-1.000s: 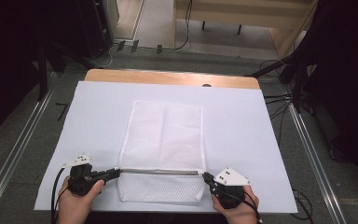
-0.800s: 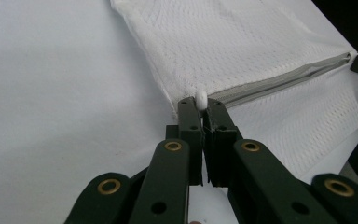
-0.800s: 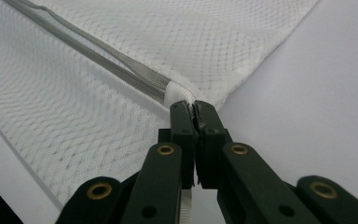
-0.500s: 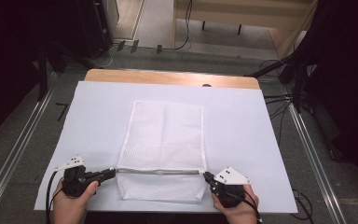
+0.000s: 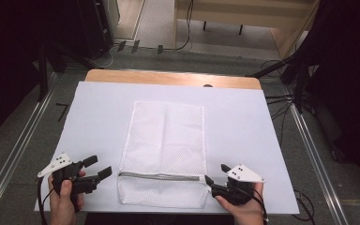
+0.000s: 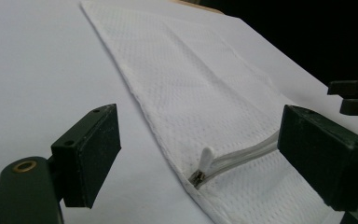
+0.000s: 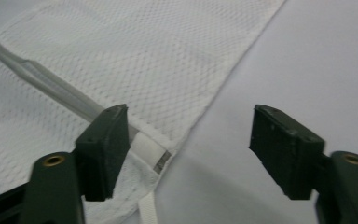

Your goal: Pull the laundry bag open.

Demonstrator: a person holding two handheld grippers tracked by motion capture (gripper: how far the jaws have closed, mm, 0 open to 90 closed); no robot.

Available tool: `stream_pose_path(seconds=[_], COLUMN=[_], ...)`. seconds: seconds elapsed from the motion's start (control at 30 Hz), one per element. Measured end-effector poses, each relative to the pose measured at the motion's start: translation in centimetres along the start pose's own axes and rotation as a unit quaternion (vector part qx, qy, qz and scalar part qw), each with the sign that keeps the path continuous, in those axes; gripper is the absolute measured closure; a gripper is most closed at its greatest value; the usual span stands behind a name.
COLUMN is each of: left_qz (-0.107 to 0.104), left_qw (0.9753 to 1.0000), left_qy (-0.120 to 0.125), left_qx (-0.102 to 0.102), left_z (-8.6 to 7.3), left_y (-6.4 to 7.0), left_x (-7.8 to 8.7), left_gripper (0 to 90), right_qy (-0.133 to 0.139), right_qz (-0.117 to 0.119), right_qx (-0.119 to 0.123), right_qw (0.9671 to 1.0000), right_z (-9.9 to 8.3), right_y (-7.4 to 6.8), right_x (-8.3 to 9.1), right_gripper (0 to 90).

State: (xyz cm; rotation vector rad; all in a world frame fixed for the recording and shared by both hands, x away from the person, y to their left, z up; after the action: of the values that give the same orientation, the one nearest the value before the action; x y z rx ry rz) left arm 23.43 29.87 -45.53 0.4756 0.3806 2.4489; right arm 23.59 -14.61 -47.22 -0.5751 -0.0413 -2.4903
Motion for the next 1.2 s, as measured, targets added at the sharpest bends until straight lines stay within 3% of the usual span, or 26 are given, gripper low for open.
stream_pose_path(seconds=[0.03, 0.17, 0.2, 0.37, 0.47, 0.53, 0.67, 0.73, 0.83, 1.07, 1.1, 1.2], left_qz=[0.0, 0.016, 0.028, 0.029, 0.042, 0.045, 0.052, 0.055, 0.056, 0.055, 0.059, 0.06], left_qw=[1.0, 0.9998, 0.9993, 0.999, 0.9979, 0.9972, 0.9958, 0.9948, 0.995, 0.9955, 0.9955, 0.9956], left_qy=[0.0, -0.004, -0.007, -0.004, -0.013, -0.017, -0.017, -0.018, -0.021, 0.0, 0.0, -0.001], left_qx=[0.0, -0.015, -0.022, -0.034, -0.048, -0.057, -0.073, -0.084, -0.08, -0.078, -0.074, -0.072], left_z=[0.0, 0.2, 0.3, 0.4, 0.5, 0.4, 0.6, 0.7, 0.7, 1.2, 1.3, 1.3], left_y=[0.0, -0.7, -1.0, -1.6, -2.2, -2.6, -2.8, -3.0, -3.4, -4.4, -4.6, -4.8], left_x=[0.0, 0.2, 0.3, 0.5, 0.5, 0.5, 0.6, 0.7, 0.8, 1.7, 1.9, 1.9], left_gripper=[12.8, 12.7, 12.7, 8.3, 7.1, 0.0, 0.0, 0.0, 0.0, 0.0, 0.0, 0.0], right_qy=[0.0, 0.009, 0.012, 0.025, 0.03, 0.033, 0.036, 0.042, 0.045, 0.066, 0.072, 0.071], right_qz=[0.0, -0.016, -0.023, -0.034, -0.047, -0.061, -0.07, -0.077, -0.082, -0.103, -0.111, -0.113], right_qx=[0.0, -0.026, -0.03, -0.042, -0.047, -0.061, -0.07, -0.076, -0.082, -0.095, -0.103, -0.1], right_qw=[1.0, 0.9995, 0.9992, 0.9982, 0.9973, 0.9957, 0.9945, 0.9932, 0.9923, 0.9879, 0.9858, 0.9859], right_z=[0.0, 0.2, 0.2, 0.2, 0.0, -0.2, -0.3, -0.5, -0.6, -0.6, -0.6, -0.6], right_y=[0.0, 1.7, 2.2, 3.9, 5.3, 6.6, 7.6, 8.8, 9.5, 11.0, 11.2, 11.3], right_x=[0.0, 0.5, 0.7, 1.4, 1.9, 2.4, 2.9, 3.5, 3.9, 5.1, 5.4, 5.4], right_gripper=[27.0, 13.3, 13.3, 12.6, 11.2, 11.0, 10.6, 9.5, 7.3, 0.0, 0.0, 0.0])
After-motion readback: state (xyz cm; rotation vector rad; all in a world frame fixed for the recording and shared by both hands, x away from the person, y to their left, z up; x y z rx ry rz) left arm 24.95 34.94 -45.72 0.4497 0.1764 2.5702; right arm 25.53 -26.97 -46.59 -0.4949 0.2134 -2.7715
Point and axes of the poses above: each handheld gripper's, and its own axes: x roughly backward along the jaws, z roughly out of its top, y roughly to its right, the point moved 3 cm from there along -x, roughly forward along the jaws, and after that the axes turned 10 degrees about y, right-handed, at the moved point
